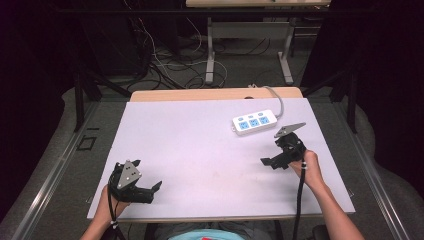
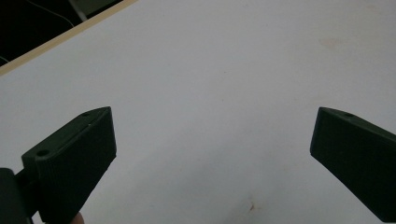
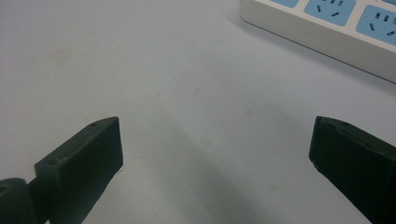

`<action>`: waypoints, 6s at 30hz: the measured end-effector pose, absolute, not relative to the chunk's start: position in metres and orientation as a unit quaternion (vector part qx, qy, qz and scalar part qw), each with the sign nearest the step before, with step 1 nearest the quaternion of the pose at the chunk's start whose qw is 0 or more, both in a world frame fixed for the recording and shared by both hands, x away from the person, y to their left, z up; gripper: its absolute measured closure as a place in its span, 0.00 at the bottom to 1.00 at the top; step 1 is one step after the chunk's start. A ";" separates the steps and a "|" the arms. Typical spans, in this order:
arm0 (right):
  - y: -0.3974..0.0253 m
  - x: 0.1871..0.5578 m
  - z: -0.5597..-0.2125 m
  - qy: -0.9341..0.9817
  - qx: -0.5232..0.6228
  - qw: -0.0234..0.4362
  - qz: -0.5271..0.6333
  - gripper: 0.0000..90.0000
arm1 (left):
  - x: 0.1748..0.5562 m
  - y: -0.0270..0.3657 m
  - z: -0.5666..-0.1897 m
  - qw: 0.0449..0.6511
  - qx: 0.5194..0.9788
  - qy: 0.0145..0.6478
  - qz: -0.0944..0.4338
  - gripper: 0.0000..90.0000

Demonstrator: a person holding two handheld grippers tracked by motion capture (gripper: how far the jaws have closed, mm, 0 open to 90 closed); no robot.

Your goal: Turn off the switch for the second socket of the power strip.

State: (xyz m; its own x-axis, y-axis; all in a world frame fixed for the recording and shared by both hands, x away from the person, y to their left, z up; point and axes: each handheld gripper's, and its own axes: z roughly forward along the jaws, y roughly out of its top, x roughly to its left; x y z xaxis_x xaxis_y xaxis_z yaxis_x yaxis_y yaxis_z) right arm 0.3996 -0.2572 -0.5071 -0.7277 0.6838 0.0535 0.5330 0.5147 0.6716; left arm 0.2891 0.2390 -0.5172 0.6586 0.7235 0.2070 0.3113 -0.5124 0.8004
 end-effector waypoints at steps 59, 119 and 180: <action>-0.253 0.479 -0.503 0.851 0.374 0.095 0.355 0.01 | 0.289 0.239 -0.519 0.385 0.827 0.316 0.261 0.00; -0.225 0.552 -0.492 0.829 0.425 0.076 0.356 0.08 | 0.291 0.240 -0.519 0.383 0.827 0.314 0.265 0.00; -0.205 0.574 -0.521 0.801 0.491 0.151 0.308 1.00 | 0.290 0.238 -0.520 0.389 0.826 0.318 0.256 0.00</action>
